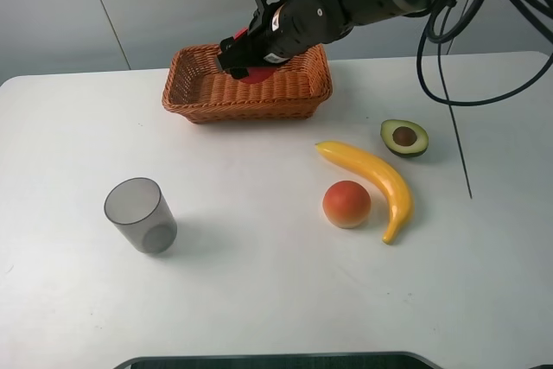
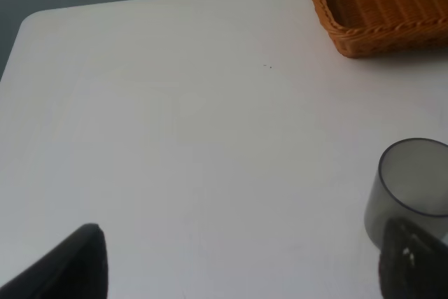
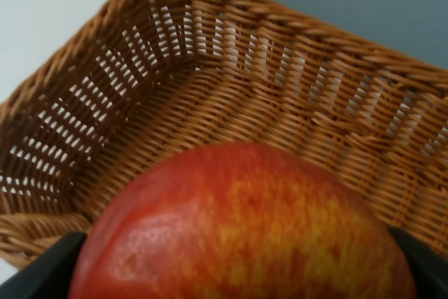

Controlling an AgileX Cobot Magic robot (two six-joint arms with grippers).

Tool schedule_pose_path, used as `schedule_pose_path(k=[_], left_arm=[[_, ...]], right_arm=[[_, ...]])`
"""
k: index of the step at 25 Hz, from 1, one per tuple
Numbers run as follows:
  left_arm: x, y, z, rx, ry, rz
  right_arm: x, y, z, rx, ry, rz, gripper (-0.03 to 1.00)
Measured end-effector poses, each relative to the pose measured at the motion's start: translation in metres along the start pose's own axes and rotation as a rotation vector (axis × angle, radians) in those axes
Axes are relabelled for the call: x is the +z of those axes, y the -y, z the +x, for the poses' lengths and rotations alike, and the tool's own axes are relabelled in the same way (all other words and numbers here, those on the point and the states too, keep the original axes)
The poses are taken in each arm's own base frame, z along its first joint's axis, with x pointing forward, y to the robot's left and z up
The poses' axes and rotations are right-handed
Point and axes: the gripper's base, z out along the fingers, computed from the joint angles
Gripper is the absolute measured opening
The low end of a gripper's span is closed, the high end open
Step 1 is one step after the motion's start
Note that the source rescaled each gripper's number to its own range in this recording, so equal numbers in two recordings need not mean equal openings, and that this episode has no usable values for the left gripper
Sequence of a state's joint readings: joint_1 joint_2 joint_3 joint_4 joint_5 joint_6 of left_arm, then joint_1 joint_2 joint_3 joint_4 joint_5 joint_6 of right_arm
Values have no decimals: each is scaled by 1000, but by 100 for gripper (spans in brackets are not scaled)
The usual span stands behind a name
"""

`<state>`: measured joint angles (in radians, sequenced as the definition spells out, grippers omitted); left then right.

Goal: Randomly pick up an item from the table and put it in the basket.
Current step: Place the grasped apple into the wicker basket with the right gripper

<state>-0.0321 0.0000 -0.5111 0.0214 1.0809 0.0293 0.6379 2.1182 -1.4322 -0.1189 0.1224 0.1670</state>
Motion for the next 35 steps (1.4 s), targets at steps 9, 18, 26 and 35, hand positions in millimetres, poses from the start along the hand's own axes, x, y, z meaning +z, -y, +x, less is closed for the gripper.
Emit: schedule_pose_path(k=[9, 18, 26, 35], left_arm=[[0, 0, 0, 0, 0, 0], [0, 0, 0, 0, 0, 0], [0, 0, 0, 0, 0, 0], [0, 0, 0, 0, 0, 0]], right_arm=[[13, 11, 11, 15, -25, 17, 1], [14, 13, 11, 14, -18, 19, 94], [14, 13, 11, 14, -16, 19, 100], [-3, 13, -1, 35, -21, 22, 100]])
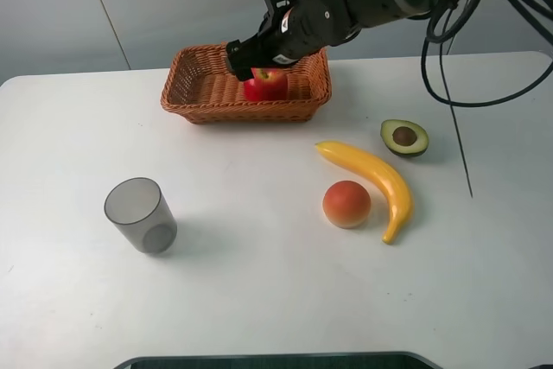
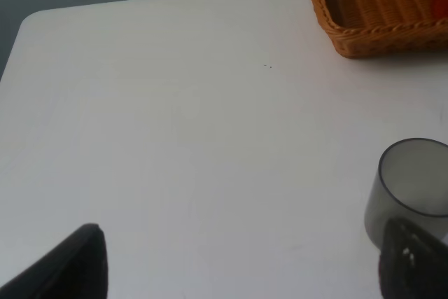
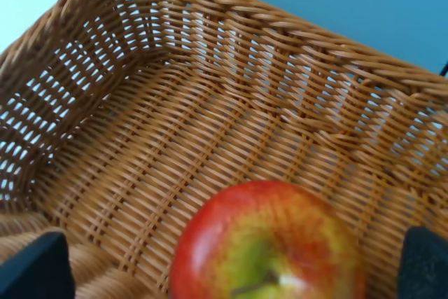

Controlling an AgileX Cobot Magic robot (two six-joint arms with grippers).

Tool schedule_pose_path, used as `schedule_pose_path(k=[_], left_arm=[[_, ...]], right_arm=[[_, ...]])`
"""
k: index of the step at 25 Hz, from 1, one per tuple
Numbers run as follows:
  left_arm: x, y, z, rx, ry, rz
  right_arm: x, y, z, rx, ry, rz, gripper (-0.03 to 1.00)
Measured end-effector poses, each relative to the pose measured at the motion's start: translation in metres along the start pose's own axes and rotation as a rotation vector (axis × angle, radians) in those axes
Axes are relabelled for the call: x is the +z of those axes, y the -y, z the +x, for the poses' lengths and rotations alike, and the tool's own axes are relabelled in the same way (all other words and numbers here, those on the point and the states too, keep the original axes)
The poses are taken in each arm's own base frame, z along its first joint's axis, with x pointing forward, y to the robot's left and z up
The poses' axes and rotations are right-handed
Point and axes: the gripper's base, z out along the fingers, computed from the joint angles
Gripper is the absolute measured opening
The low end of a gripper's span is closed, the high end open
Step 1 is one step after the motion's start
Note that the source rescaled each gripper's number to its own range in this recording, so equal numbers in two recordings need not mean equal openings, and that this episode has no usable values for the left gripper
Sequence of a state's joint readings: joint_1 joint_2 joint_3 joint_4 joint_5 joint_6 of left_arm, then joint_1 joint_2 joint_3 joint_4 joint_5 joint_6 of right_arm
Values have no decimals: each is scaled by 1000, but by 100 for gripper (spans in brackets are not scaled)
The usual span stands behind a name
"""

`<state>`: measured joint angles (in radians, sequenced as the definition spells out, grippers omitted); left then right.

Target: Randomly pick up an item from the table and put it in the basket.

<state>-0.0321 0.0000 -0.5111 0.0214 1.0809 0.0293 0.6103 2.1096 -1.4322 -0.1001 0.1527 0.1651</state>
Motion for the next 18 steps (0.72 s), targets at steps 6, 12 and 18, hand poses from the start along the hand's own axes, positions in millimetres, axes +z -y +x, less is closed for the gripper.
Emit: schedule_pose_path(k=[6, 12, 18], left_arm=[[0, 0, 0, 0, 0, 0], [0, 0, 0, 0, 0, 0], [0, 0, 0, 0, 0, 0]], right_arm=[[-32, 6, -3, 81, -168, 13, 100], [-71, 45, 17, 170, -354, 62, 100], [-133, 90, 54, 339, -393, 134, 100]])
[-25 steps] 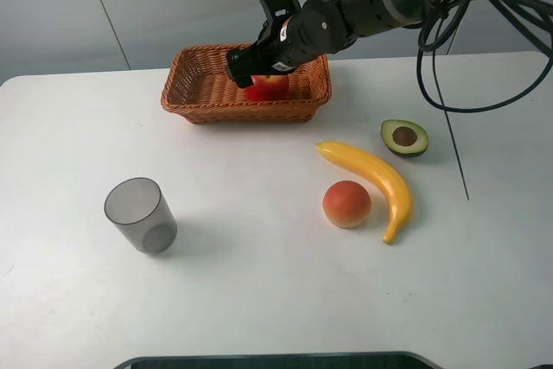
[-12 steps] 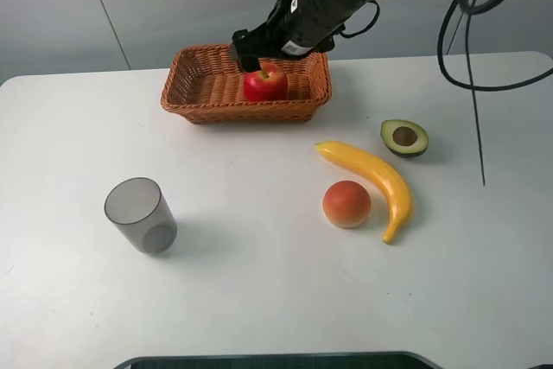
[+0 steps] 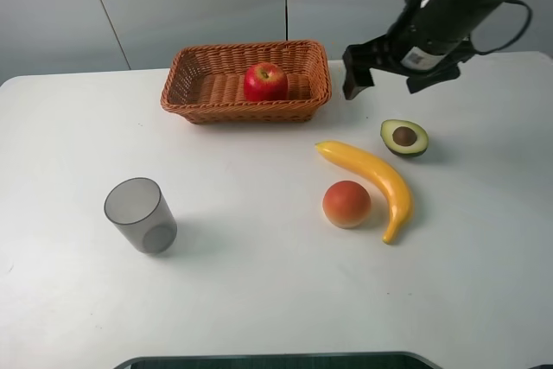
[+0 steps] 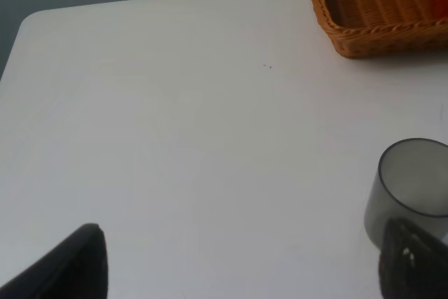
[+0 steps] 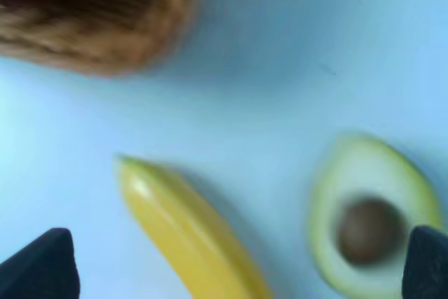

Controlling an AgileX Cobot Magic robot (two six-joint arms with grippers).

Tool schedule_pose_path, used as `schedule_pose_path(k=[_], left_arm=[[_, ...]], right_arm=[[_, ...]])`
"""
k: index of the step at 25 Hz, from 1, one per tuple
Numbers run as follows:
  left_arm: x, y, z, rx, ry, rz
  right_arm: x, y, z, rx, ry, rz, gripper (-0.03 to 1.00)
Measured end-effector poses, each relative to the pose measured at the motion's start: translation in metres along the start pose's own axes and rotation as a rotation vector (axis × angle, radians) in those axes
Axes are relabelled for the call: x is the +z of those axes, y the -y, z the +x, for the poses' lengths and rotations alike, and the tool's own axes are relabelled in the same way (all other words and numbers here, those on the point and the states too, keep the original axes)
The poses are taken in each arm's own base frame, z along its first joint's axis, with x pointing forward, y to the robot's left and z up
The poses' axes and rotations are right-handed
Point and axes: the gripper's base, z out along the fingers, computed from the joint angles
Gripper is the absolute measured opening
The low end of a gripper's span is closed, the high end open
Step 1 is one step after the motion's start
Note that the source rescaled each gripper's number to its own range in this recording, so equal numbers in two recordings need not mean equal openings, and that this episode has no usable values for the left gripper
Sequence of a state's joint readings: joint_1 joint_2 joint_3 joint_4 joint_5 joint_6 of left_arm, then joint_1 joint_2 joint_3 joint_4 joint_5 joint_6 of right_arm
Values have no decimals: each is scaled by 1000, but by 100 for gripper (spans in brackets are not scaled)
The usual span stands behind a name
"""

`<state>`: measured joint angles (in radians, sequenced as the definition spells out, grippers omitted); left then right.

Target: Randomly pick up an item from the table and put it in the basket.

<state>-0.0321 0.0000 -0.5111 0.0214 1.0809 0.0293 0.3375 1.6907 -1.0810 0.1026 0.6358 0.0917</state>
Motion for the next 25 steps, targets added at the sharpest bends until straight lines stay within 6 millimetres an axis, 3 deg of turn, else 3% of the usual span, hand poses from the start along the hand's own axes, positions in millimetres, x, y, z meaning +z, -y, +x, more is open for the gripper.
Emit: schedule_pose_path(k=[5, 9, 15, 25], left_arm=[[0, 0, 0, 0, 0, 0], [0, 0, 0, 0, 0, 0], [0, 0, 0, 0, 0, 0], [0, 0, 0, 0, 0, 0]], right_arm=[[-35, 36, 37, 108, 27, 34, 100], [-61, 45, 66, 142, 77, 44, 100], [-98, 43, 101, 129, 171, 36, 100], [-164, 37, 140, 86, 363, 29, 100]])
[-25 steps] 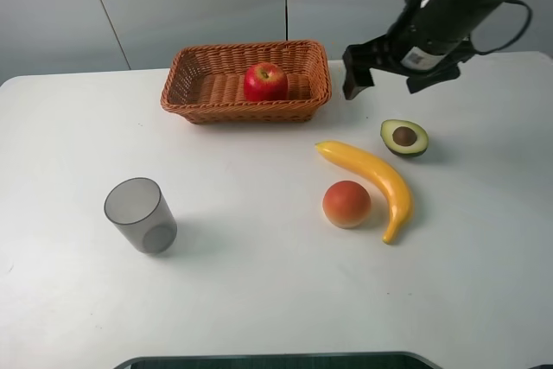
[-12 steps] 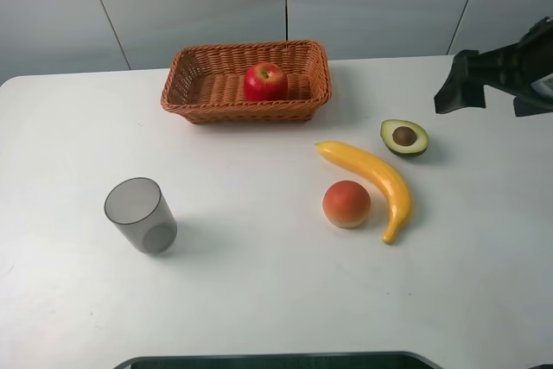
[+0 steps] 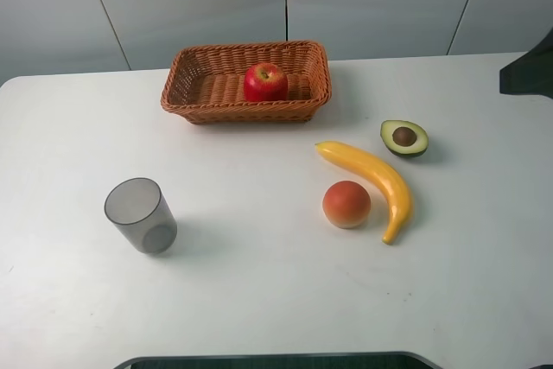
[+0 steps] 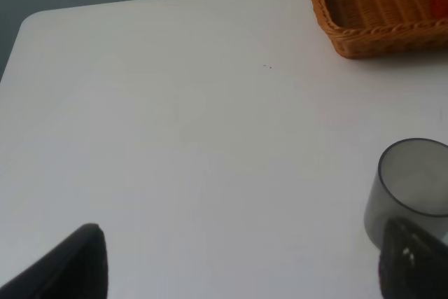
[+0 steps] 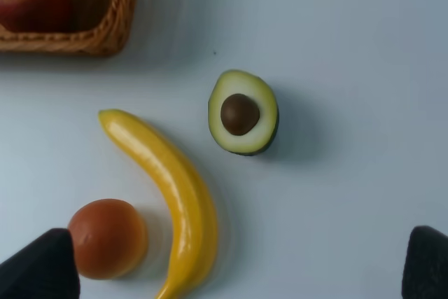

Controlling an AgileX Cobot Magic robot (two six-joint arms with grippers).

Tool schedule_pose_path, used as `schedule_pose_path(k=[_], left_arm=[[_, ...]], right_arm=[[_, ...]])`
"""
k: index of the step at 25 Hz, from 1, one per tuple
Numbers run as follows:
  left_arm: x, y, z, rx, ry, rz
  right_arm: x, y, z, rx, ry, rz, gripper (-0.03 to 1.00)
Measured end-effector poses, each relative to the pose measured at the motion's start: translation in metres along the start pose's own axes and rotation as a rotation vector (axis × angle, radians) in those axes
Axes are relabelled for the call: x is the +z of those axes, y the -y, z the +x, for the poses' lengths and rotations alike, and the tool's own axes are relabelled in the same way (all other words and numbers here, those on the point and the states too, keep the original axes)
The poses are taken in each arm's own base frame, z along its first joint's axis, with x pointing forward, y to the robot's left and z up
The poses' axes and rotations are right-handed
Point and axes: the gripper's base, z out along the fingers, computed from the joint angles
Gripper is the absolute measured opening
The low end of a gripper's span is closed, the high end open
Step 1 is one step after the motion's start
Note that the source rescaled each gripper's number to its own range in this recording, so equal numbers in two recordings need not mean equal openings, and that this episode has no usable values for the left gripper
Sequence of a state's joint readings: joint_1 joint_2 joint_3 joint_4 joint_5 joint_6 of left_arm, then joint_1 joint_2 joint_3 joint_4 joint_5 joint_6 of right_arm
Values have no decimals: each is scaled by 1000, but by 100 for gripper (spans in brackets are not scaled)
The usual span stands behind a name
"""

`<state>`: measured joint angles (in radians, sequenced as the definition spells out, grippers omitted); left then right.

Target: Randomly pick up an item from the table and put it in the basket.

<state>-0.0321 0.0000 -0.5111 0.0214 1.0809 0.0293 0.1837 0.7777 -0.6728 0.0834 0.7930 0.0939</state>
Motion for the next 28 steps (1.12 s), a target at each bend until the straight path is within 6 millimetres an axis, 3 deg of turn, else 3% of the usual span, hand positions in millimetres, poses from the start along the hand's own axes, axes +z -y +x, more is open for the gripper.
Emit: schedule_pose_path(k=[11, 16, 23, 28], left_arm=[[0, 0, 0, 0, 0, 0], [0, 0, 0, 0, 0, 0], [0, 0, 0, 0, 0, 0], [0, 0, 0, 0, 0, 0]], right_arm=[[-78, 4, 49, -149, 170, -6, 100], [-101, 8, 77, -185, 265, 8, 100], [-96, 14, 112, -208, 338, 10, 100], [-85, 16, 121, -210, 313, 12, 100]])
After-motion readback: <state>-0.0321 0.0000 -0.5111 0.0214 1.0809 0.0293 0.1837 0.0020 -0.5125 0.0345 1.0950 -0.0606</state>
